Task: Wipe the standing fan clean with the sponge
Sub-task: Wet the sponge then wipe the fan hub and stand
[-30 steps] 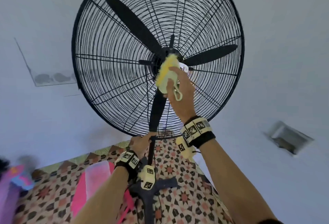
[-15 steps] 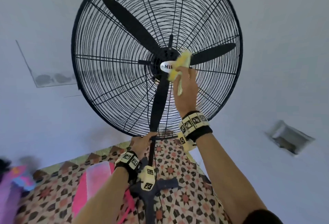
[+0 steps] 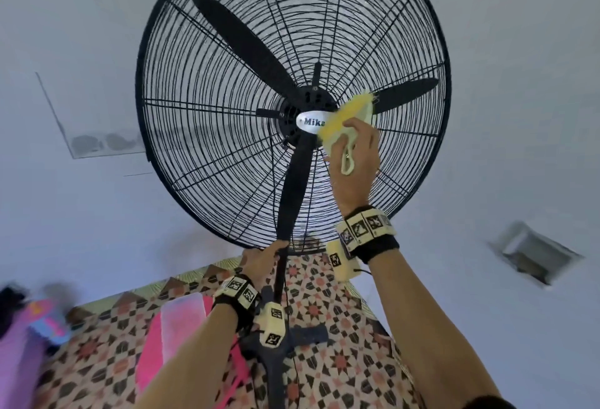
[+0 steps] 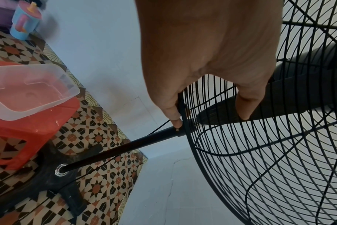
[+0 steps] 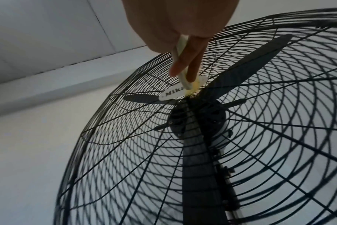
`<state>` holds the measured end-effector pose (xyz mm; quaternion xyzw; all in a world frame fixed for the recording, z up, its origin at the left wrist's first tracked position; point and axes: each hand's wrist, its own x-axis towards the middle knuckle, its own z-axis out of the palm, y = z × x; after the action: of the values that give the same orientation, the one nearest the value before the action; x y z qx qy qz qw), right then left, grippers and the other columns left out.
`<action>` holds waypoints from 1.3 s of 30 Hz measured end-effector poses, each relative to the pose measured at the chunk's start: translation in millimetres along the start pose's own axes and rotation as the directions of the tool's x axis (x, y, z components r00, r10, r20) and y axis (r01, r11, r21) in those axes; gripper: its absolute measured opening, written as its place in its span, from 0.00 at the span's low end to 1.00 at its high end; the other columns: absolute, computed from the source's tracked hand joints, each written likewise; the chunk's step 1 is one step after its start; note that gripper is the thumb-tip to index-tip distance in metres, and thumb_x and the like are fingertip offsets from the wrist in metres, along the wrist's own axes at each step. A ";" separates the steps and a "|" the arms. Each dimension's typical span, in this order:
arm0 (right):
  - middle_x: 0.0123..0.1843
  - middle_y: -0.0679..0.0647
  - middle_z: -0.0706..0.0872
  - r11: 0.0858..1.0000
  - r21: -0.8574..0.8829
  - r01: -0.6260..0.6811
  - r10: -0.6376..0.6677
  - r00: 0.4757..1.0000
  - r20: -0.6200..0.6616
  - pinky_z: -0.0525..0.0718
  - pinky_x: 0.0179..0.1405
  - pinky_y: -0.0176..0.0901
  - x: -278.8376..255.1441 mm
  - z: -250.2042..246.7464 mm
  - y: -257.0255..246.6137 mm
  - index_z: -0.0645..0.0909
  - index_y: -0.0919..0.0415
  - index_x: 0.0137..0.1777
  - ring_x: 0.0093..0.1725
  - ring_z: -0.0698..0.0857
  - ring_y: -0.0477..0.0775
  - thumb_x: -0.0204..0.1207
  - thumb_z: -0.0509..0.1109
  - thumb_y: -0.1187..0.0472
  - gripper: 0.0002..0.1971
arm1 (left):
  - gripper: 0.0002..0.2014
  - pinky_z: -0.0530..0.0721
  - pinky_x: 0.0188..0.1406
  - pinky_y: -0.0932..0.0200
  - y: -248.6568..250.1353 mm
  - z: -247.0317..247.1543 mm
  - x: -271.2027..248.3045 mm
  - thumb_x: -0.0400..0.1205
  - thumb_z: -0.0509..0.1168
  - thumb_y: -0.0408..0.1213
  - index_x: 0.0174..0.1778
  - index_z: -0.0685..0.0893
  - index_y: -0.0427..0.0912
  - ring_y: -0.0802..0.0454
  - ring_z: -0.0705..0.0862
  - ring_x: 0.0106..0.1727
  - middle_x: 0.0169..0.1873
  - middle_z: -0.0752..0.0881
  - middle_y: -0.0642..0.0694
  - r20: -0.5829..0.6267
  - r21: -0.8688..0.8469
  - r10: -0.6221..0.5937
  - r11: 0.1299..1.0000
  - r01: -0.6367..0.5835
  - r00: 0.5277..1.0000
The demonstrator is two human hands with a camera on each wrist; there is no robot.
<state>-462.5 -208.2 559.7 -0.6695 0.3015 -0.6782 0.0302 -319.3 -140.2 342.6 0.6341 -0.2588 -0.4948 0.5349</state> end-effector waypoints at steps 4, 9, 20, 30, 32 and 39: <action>0.60 0.60 0.79 0.986 0.008 0.165 -0.160 0.940 0.301 0.81 0.38 0.23 -17.3 4.6 -5.4 0.81 0.65 0.62 0.47 0.82 0.44 0.88 0.63 0.67 0.08 | 0.27 0.82 0.37 0.61 -10.9 -2.0 11.3 0.77 0.79 0.55 0.60 0.88 0.35 0.51 0.88 0.42 0.37 0.89 0.48 0.044 -0.042 -0.057 0.997 0.059 0.997; 0.58 0.60 0.81 0.997 -0.080 -0.024 0.028 0.998 0.052 0.76 0.40 0.22 3.3 -5.1 7.0 0.81 0.66 0.63 0.44 0.80 0.46 0.85 0.66 0.67 0.09 | 0.60 0.85 0.55 0.52 -30.3 -7.8 44.7 0.50 0.79 0.81 0.73 0.83 0.44 0.44 0.88 0.61 0.63 0.89 0.44 -0.032 0.019 -0.119 0.993 0.120 0.992; 0.64 0.57 0.81 0.995 -0.021 -0.098 0.099 0.991 0.094 0.89 0.45 0.47 -3.5 -9.4 14.9 0.77 0.58 0.73 0.53 0.83 0.46 0.87 0.64 0.63 0.16 | 0.64 0.90 0.54 0.48 -38.2 -5.8 56.8 0.45 0.81 0.79 0.71 0.83 0.37 0.34 0.88 0.63 0.60 0.90 0.36 -0.105 0.005 -0.134 0.991 0.135 0.986; 0.39 0.48 0.83 0.991 0.002 -0.131 0.122 0.932 0.342 0.82 0.28 0.33 -37.8 -18.4 2.5 0.74 0.57 0.79 0.33 0.84 0.42 0.86 0.68 0.64 0.22 | 0.73 0.80 0.72 0.34 -55.7 2.4 74.2 0.38 0.80 0.81 0.77 0.82 0.39 0.23 0.83 0.63 0.63 0.81 0.18 -0.040 -0.028 -0.098 0.995 0.097 0.994; 0.41 0.52 0.86 0.980 -0.045 -0.194 0.195 0.891 0.409 0.86 0.34 0.33 -43.1 -24.8 1.4 0.74 0.51 0.81 0.38 0.84 0.45 0.86 0.70 0.62 0.25 | 0.71 0.82 0.69 0.42 -55.1 0.7 74.0 0.42 0.81 0.80 0.75 0.82 0.35 0.41 0.85 0.53 0.54 0.85 0.24 -0.060 -0.022 -0.115 0.993 0.113 0.992; 0.34 0.50 0.88 0.977 -0.042 -0.211 0.215 0.936 0.280 0.83 0.26 0.28 -17.9 -28.2 -11.2 0.74 0.58 0.83 0.30 0.90 0.43 0.91 0.64 0.57 0.22 | 0.61 0.85 0.50 0.53 -64.4 -0.2 80.6 0.44 0.79 0.82 0.66 0.88 0.41 0.49 0.90 0.49 0.46 0.91 0.46 -0.125 0.047 -0.167 0.984 0.174 0.978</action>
<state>-482.7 -180.6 551.0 -0.7231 0.3686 -0.5666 0.1423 -301.7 -190.3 254.1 0.6979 -0.1846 -0.4920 0.4867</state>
